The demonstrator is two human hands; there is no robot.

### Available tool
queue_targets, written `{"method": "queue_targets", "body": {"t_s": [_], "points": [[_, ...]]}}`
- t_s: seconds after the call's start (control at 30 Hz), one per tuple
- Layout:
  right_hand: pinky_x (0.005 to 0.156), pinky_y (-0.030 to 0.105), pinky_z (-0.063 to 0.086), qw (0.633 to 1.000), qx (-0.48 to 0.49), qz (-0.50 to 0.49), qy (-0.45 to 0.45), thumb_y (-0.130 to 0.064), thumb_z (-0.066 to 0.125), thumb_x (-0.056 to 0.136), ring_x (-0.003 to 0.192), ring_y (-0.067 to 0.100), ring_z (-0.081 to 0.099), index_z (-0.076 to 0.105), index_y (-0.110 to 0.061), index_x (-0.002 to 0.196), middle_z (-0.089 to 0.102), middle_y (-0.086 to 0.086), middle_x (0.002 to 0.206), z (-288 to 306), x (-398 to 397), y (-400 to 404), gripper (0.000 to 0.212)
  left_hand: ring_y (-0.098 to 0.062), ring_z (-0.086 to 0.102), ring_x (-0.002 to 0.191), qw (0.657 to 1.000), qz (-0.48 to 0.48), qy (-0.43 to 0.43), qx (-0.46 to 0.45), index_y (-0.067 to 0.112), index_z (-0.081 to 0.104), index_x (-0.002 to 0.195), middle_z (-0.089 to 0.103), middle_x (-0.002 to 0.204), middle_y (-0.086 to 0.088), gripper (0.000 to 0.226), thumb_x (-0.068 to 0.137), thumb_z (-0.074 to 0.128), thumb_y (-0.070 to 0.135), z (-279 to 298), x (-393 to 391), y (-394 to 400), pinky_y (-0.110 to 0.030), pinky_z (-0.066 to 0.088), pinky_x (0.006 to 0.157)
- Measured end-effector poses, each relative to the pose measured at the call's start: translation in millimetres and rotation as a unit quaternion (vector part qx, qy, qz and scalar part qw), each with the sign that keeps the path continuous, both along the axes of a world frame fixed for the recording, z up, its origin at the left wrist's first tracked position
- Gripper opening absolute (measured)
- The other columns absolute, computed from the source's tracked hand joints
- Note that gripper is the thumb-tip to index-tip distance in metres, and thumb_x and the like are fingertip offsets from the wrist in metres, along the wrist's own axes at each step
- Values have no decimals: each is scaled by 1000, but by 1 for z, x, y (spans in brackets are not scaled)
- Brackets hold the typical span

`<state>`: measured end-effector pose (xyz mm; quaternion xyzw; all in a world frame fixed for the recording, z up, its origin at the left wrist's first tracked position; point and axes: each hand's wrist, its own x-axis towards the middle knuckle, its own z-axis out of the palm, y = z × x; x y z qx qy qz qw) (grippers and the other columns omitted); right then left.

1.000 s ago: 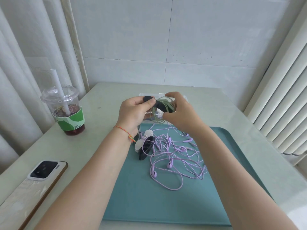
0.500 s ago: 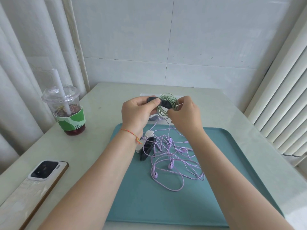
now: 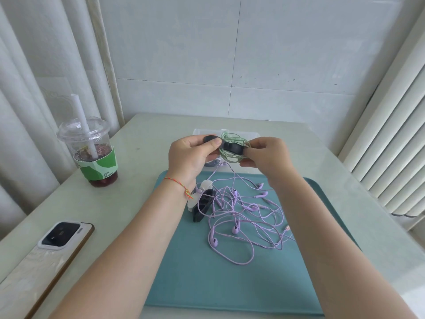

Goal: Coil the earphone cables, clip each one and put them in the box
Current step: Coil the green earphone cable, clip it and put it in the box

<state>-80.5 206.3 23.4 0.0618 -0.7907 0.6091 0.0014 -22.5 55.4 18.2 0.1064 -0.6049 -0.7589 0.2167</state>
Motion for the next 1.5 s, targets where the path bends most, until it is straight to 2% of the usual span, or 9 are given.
{"method": "queue_targets", "body": {"t_s": [0.13, 0.3, 0.47, 0.67, 0.87, 1.0, 1.13, 1.33, 1.5], "points": [[70, 28, 61, 994, -76, 60, -48, 5, 66, 84, 60, 22, 68, 68, 3, 83, 69, 14, 77, 2, 0, 8, 3, -19, 70, 70, 1000, -12, 0, -7, 2, 73, 90, 73, 83, -13, 8, 82, 73, 1, 2, 0, -3, -29, 60, 76], [65, 24, 59, 970, -164, 142, -105, 6, 61, 87, 61, 19, 69, 64, 2, 81, 71, 8, 68, 6, -2, 20, 8, -18, 70, 65, 997, -59, -10, 42, 3, 70, 86, 73, 76, -8, 4, 86, 68, 0, 5, 3, -10, -24, 59, 68], [61, 24, 59, 951, -224, 143, -156, -1, 60, 89, 61, 17, 70, 66, -1, 89, 72, 10, 70, 7, -2, 19, 6, -19, 70, 68, 994, -85, -11, 66, 0, 69, 93, 72, 81, -11, 7, 87, 66, 1, 5, 3, -15, -25, 59, 69], [61, 30, 60, 929, -276, 120, -215, -7, 55, 94, 60, 21, 69, 64, 0, 90, 69, 12, 69, 7, -1, 10, 12, -16, 70, 72, 995, -91, 26, 19, -2, 70, 100, 73, 85, -8, 17, 83, 67, -5, 1, 1, -16, -25, 59, 76], [62, 28, 60, 892, -345, 140, -257, -10, 55, 95, 60, 19, 68, 64, -2, 90, 68, 10, 69, 8, 1, 11, 14, -14, 69, 75, 994, -84, 60, 25, 4, 72, 95, 74, 81, -4, 15, 83, 68, -4, 3, 1, -14, -30, 58, 85], [59, 30, 60, 902, -312, 151, -258, -9, 50, 97, 61, 22, 70, 63, 0, 94, 70, 13, 73, 6, 1, 12, 17, -16, 68, 77, 994, -62, 75, -52, 12, 74, 92, 74, 81, -2, 18, 81, 72, -2, 0, 1, -12, -34, 56, 88], [61, 34, 61, 920, -267, 161, -237, -7, 44, 99, 62, 26, 70, 62, 4, 97, 69, 18, 79, 7, 0, 12, 21, -10, 66, 75, 984, -56, 95, -143, 19, 75, 91, 74, 78, 5, 24, 80, 73, -2, -1, 2, -11, -29, 54, 83], [72, 37, 59, 869, -360, 193, -280, -11, 45, 98, 74, 26, 71, 64, -3, 97, 69, 15, 87, 4, 0, 14, 20, -13, 66, 80, 988, -45, 118, -89, 13, 74, 95, 73, 81, 3, 20, 82, 71, -2, -2, 0, -10, -40, 54, 92], [77, 38, 51, 886, -319, 197, -272, -17, 46, 95, 81, 23, 66, 62, -5, 101, 67, 10, 91, 2, -2, 11, 21, -8, 67, 77, 982, -42, 130, -126, 16, 74, 93, 74, 79, 8, 22, 82, 71, -3, -2, 0, -8, -27, 54, 84]]}}
